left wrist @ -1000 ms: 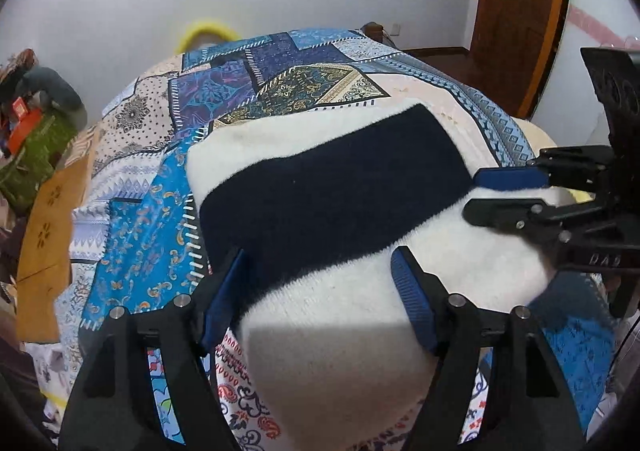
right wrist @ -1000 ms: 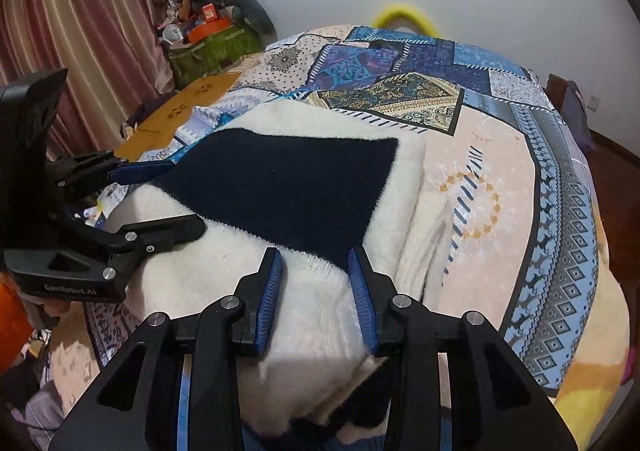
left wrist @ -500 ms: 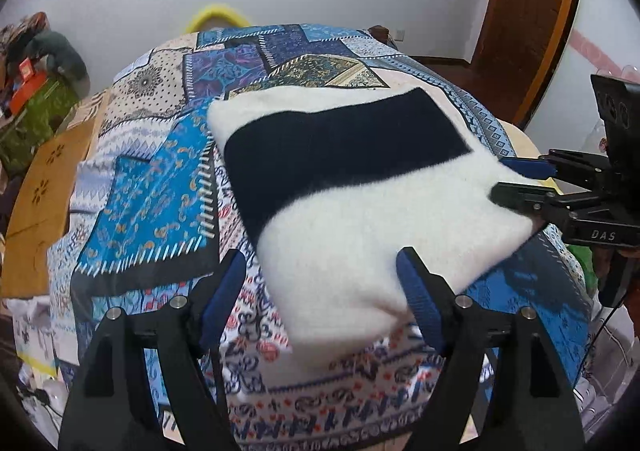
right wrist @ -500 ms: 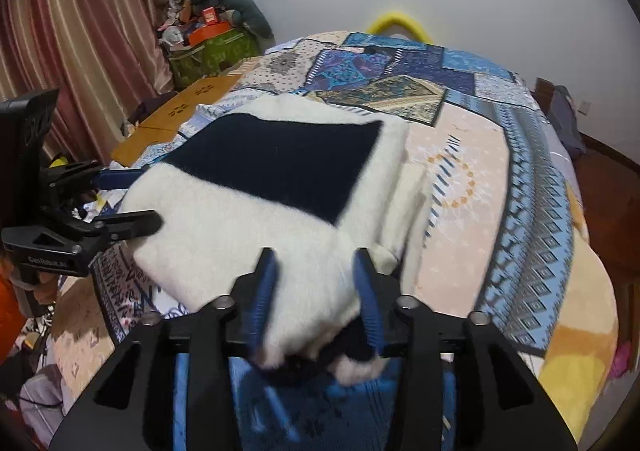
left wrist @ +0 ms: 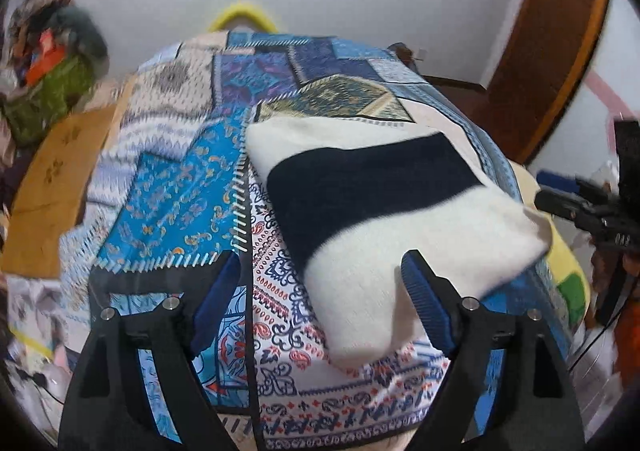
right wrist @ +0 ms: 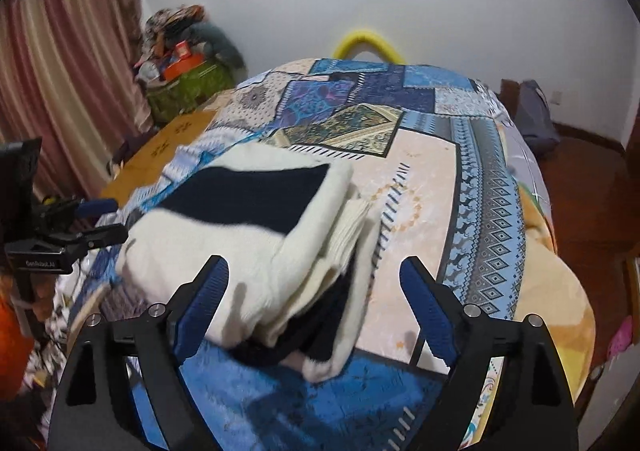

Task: Fold small clothes

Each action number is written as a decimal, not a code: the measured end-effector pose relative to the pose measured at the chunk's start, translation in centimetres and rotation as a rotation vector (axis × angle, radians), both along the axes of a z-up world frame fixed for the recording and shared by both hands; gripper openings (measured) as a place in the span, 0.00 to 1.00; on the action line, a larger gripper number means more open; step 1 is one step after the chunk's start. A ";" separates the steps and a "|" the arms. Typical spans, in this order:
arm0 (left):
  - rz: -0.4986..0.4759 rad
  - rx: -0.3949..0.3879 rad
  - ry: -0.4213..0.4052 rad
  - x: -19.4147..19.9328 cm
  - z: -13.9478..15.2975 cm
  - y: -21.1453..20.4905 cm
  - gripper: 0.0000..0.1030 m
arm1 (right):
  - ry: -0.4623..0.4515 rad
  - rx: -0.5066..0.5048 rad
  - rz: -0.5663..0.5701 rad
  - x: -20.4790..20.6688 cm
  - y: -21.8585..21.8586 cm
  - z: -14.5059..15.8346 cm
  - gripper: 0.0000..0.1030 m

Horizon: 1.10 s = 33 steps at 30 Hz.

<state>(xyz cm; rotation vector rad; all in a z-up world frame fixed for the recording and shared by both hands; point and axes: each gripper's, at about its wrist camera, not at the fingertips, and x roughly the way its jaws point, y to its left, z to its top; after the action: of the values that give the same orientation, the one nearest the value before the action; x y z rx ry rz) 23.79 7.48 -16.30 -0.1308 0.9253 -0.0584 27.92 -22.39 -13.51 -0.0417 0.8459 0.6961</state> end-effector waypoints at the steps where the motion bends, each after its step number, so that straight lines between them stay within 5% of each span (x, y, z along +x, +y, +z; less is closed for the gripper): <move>1: 0.008 -0.031 0.019 0.5 -0.4 0.4 0.80 | 0.022 0.012 -0.009 0.6 0.0 -0.3 0.84; 6: 0.021 -0.228 0.139 3.1 -3.3 1.6 0.82 | 0.183 0.050 -0.025 3.3 0.7 -3.6 0.84; 17: -0.020 -0.420 0.250 5.7 -6.6 0.6 0.84 | 0.376 0.151 0.009 5.4 2.2 -8.0 0.84; 19: -0.026 -0.412 0.237 5.7 -6.3 0.3 0.79 | 0.389 0.174 0.013 5.5 2.0 -8.1 0.78; 24: -0.047 -0.362 0.197 5.1 -4.3 -0.4 0.63 | 0.361 0.191 0.043 4.6 1.5 -6.8 0.44; 33: -0.068 -0.254 0.035 2.4 3.2 0.3 0.58 | 0.182 0.190 0.071 2.1 3.3 -0.4 0.41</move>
<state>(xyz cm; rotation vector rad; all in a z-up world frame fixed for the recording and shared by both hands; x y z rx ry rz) 26.18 7.76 -13.08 -0.3371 0.9552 -0.2379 30.07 -19.10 -13.94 0.1648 0.9521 0.8539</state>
